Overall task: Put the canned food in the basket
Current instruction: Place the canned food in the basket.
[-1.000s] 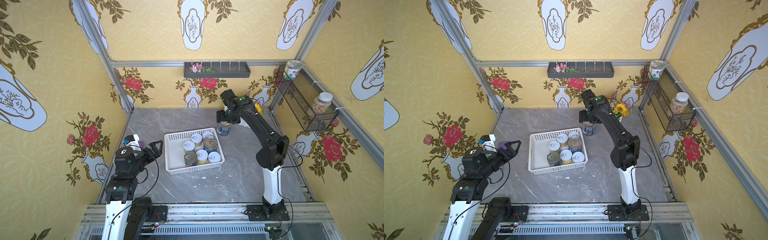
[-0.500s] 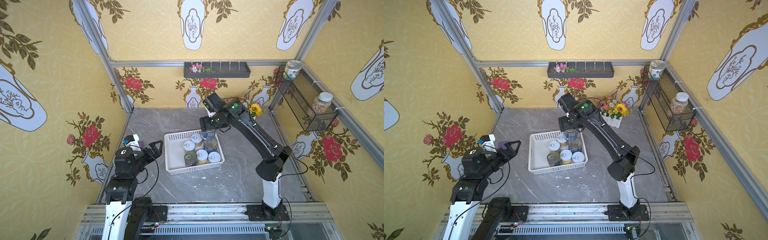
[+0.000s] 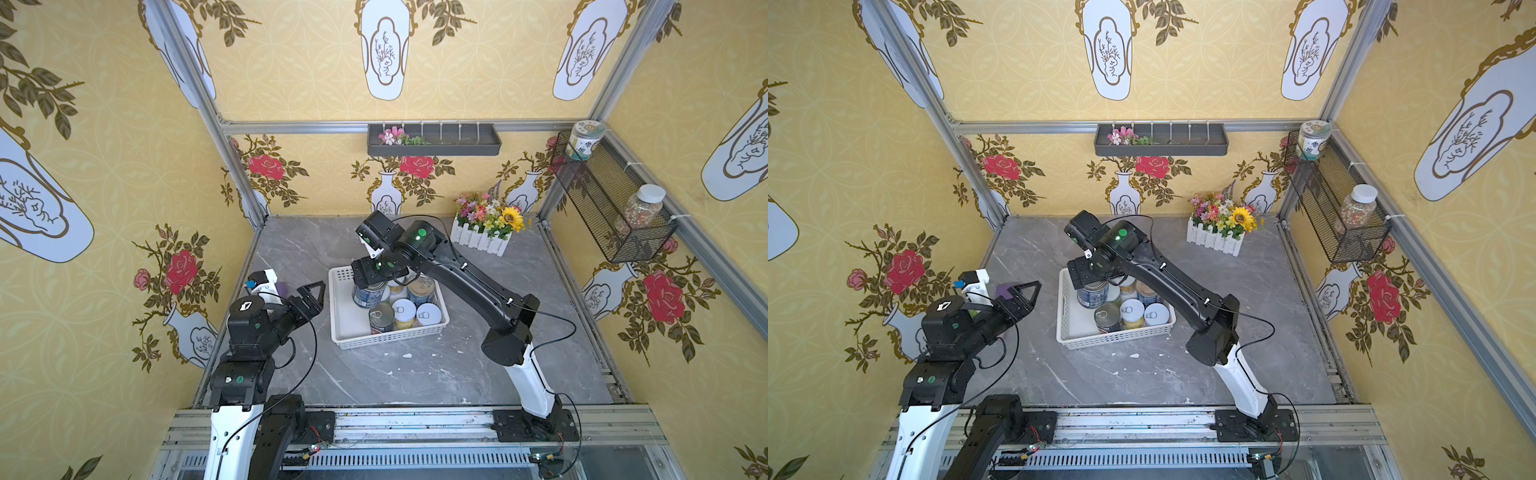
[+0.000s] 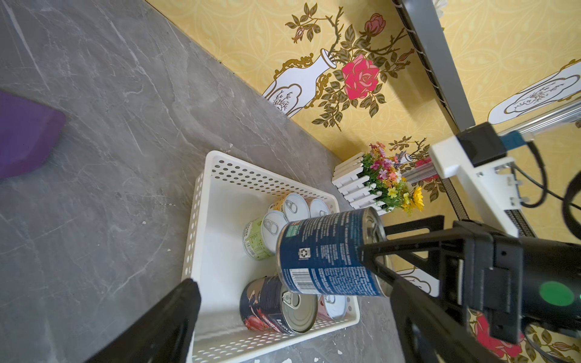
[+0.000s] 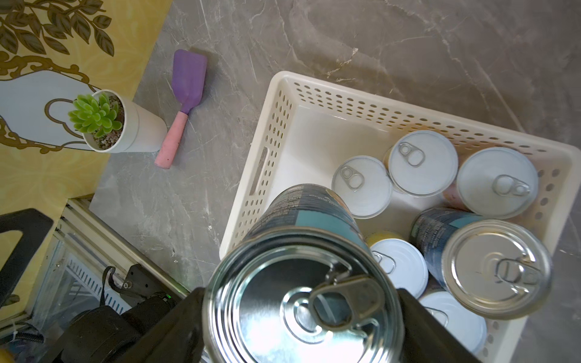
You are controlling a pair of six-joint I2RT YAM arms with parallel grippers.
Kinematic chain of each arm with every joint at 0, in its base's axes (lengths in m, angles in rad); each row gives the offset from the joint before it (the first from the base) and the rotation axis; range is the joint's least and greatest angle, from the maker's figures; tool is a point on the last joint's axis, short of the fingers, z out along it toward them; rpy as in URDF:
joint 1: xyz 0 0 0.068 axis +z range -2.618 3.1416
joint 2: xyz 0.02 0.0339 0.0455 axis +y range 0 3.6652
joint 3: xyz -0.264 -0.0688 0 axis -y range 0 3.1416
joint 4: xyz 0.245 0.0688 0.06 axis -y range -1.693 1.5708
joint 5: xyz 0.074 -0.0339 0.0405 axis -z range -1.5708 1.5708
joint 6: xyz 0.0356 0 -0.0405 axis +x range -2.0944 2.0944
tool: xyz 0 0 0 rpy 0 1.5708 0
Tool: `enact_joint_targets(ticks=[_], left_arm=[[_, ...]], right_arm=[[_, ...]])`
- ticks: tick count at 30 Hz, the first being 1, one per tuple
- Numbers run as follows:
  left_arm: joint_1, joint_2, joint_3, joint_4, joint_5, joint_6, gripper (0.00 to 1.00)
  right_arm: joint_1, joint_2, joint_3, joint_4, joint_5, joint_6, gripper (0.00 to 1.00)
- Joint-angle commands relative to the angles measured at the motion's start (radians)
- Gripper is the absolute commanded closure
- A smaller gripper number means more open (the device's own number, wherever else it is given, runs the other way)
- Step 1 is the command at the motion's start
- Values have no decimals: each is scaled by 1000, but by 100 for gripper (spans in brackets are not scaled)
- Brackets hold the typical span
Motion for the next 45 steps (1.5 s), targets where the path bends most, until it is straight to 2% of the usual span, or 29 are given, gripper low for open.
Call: enact_joint_targets(ticks=[1,11,20,26,32,38,43,45], left_arm=[[-1,-3,-5,11,-1,10,0],[-1,-1,-5,11,0,9,0],[0,-4,2,-5,-48,-1,0],[-1,-4,2,-6,-53,-1,0],[0,-5,2,-7,-58,-2,0],[1,-10,3,-11,-71,-6,0],[3,-11,8,-15,-84,-7,0],[6,-11,7,-16,-83,-9,0]], right_arm=[[6,21,6,172,-65,2,29],[8,141,4,212,-110,-1,30],[8,164,-74,217,-53,-40,30],[8,188,-82,181,4,-69,30],[8,220,-94,161,11,-89,27],[4,219,-124,188,-1,-99,22],[-2,188,-150,222,-10,-122,1],[-1,151,-155,239,-2,-141,3]])
